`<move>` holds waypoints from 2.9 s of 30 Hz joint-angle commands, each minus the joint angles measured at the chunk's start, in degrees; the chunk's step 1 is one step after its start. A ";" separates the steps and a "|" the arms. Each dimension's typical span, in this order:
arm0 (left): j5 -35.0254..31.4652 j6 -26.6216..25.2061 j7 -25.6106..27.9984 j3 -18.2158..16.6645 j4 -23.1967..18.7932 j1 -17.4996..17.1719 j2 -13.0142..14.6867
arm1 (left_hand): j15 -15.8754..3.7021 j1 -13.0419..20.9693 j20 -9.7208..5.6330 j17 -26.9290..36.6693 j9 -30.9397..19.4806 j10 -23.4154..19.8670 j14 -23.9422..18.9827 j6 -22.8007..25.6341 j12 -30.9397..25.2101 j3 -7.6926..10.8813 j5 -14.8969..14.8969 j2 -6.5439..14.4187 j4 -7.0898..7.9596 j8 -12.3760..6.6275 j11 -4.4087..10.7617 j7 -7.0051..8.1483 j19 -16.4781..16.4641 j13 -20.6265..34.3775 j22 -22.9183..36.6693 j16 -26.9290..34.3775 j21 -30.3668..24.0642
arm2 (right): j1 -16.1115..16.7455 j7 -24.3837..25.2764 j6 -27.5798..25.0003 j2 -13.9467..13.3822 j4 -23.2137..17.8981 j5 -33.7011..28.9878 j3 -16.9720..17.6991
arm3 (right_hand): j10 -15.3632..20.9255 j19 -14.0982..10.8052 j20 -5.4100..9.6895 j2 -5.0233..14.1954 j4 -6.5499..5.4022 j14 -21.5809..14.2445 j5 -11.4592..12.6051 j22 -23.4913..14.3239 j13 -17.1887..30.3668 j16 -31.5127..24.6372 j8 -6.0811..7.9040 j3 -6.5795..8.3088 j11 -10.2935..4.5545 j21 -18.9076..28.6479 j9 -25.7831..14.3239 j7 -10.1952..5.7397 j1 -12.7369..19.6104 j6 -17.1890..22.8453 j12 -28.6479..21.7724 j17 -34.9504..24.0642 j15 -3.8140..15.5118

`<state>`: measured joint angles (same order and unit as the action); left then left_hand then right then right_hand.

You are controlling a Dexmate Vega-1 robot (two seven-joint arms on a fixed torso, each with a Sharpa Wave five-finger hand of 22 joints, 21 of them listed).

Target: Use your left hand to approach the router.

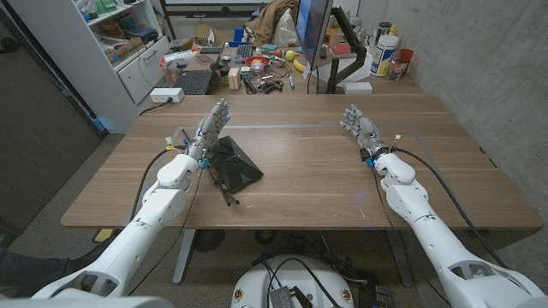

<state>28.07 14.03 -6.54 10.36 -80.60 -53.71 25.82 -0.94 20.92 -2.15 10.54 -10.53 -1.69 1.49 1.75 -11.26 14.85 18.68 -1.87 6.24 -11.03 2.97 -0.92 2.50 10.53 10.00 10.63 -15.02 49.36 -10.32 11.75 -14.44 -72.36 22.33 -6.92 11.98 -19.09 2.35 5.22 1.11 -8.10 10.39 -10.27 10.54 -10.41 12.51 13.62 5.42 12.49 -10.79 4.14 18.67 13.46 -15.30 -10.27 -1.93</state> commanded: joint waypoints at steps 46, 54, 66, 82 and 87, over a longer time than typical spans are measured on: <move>-3.57 7.65 0.80 -5.69 -8.42 -8.60 2.84 | -0.11 1.23 -0.32 0.06 -0.14 -1.12 -0.98 1.94 -0.59 -0.17 0.67 0.65 -0.60 -0.70 0.10 0.30 -0.13 0.31 0.26 0.48 0.84 | -1.24 -0.41 0.86 2.02 1.12 -3.52 3.08 | 2.03 1.44 -0.38 0.09 0.43 -1.28 0.10 -0.22 0.22 -0.45 -0.30 0.05 -0.88 -0.85 -0.24 -0.68 -0.11 1.35 0.32 -0.29 0.67; -3.86 7.96 1.12 -6.62 -10.07 -10.58 3.34 | -0.03 1.39 -0.16 0.05 -0.14 -1.31 -1.11 2.41 -0.63 -0.16 0.67 0.77 -0.67 -0.83 0.31 0.34 -0.16 0.31 0.27 0.49 0.97 | -1.73 -0.61 0.58 2.16 1.85 -3.42 3.15 | 2.17 1.39 -0.47 0.14 0.42 -1.49 0.10 -0.22 0.23 -0.51 -0.31 0.04 -0.82 -0.84 -0.24 -0.68 -0.19 1.49 0.36 -0.30 0.62; -6.99 8.63 3.37 -8.43 -12.64 -13.32 4.48 | -0.05 1.55 -0.15 0.05 -0.14 -1.66 -1.35 2.62 -0.72 -0.19 0.66 0.87 -0.75 -0.84 0.51 0.42 -0.23 0.31 0.28 0.52 1.13 | -2.30 -0.92 1.11 2.40 2.64 -3.62 3.24 | 2.41 1.25 -0.41 0.17 0.41 -1.66 0.10 -0.23 0.23 -0.53 -0.35 0.01 -0.88 -0.80 -0.25 -0.72 -0.30 1.64 0.38 -0.31 0.62; -12.22 7.10 6.47 -10.43 -15.15 -15.10 6.42 | -0.05 1.82 -0.13 0.04 -0.15 -1.70 -1.55 2.94 -0.65 -0.25 0.65 0.97 -0.90 -0.84 0.35 0.51 -0.29 0.31 0.29 0.50 1.37 | -1.72 -0.38 0.66 1.91 1.48 -4.09 3.57 | 2.64 1.17 -0.52 0.18 0.47 -1.73 0.11 -0.24 0.24 -0.49 -0.44 -0.01 -0.80 -0.79 -0.25 -0.83 -0.34 1.72 0.45 -0.29 0.62; -13.16 6.67 6.68 -10.80 -15.11 -15.03 6.97 | -0.16 1.90 -0.12 0.04 -0.15 -1.82 -1.62 3.22 -0.68 -0.25 0.64 1.01 -0.95 -0.92 0.44 0.61 -0.30 0.31 0.29 0.50 1.44 | -1.47 0.22 0.97 1.88 1.34 -4.39 3.69 | 2.68 1.15 -0.55 0.18 0.50 -1.77 0.12 -0.24 0.24 -0.48 -0.47 -0.01 -0.73 -0.79 -0.25 -0.85 -0.35 1.73 0.49 -0.28 0.64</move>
<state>18.97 22.23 -1.94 0.60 -94.77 -68.06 31.55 -1.05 21.90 -2.15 10.40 -10.52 -3.05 0.40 4.22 -11.47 14.61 19.13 -0.89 5.53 -11.47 3.26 -0.30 2.49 10.51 9.99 10.84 -13.73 47.20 -11.04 12.73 -12.22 -70.09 18.38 -3.59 14.14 -17.64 1.74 5.22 1.27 -9.32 10.38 -10.26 10.52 -10.80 12.25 13.46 4.71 11.63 -10.77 3.48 18.67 14.75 -14.98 -10.25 -1.32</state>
